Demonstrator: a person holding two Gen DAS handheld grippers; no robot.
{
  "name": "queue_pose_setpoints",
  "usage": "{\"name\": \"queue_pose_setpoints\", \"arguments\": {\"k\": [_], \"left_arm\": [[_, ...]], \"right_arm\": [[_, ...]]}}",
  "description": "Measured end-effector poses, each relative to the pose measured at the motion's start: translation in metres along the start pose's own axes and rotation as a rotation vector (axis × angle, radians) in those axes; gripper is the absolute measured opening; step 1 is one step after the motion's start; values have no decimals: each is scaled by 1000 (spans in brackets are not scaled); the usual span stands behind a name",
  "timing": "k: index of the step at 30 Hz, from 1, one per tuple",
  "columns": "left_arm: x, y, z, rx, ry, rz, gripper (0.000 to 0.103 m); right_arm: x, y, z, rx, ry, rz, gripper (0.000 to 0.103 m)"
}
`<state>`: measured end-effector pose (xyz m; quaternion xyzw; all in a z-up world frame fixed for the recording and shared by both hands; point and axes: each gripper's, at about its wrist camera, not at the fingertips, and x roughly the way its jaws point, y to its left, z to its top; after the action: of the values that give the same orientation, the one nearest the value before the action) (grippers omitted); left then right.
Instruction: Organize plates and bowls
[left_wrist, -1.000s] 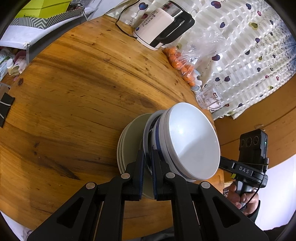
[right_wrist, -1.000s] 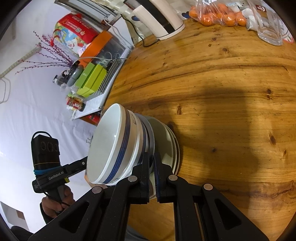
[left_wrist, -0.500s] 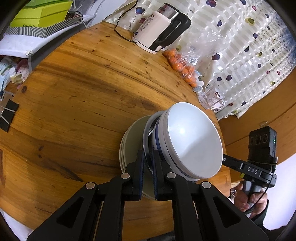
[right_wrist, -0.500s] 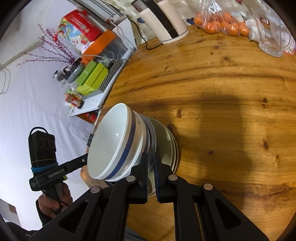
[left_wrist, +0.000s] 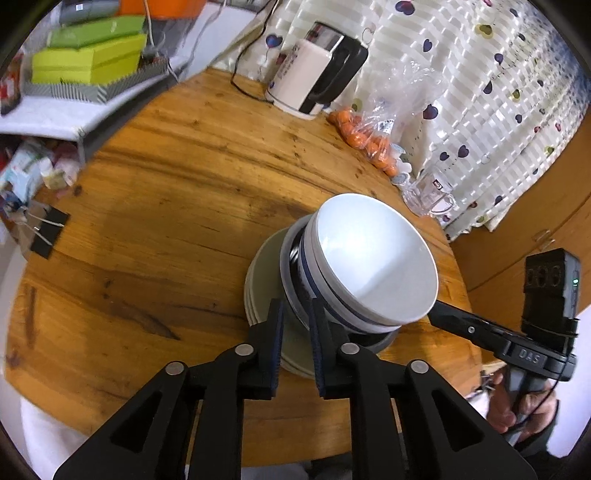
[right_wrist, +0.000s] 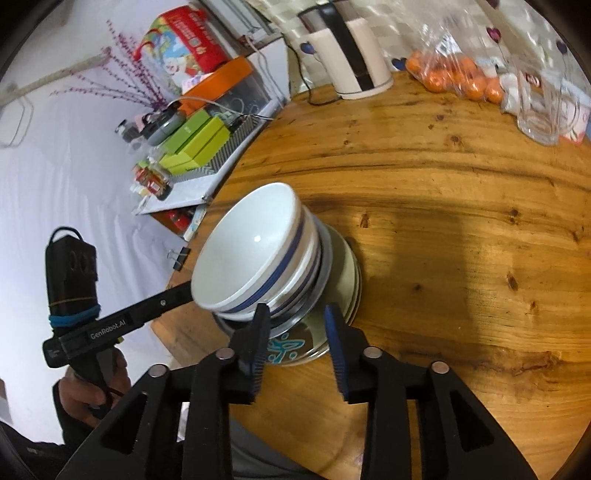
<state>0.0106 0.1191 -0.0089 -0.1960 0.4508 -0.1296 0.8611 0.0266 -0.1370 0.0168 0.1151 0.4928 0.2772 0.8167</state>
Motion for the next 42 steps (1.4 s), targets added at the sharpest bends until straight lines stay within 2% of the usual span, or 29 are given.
{"name": "queue_pose_setpoints", "arguments": {"k": [9,17,27,35,42], "left_arm": [[-13,-25,-20,99,-45,89,19],[-12,-38,-31,156,-63,157,42],[-7,-39,-39,168,-61,220,42],[-4,-38,-42,153,-43,186,42],[-2,-40,-42,159,-41,198,42]], "right_arm": [[-6,25,-21,-103,-12,-55,45],[-5,37,-35,-161,-13,-122,53],[6,47,-41,-217,4,-173,58],[11,48,-43,-229,19,-187,59],[13,46,-43,-224,23,-184,59]]}}
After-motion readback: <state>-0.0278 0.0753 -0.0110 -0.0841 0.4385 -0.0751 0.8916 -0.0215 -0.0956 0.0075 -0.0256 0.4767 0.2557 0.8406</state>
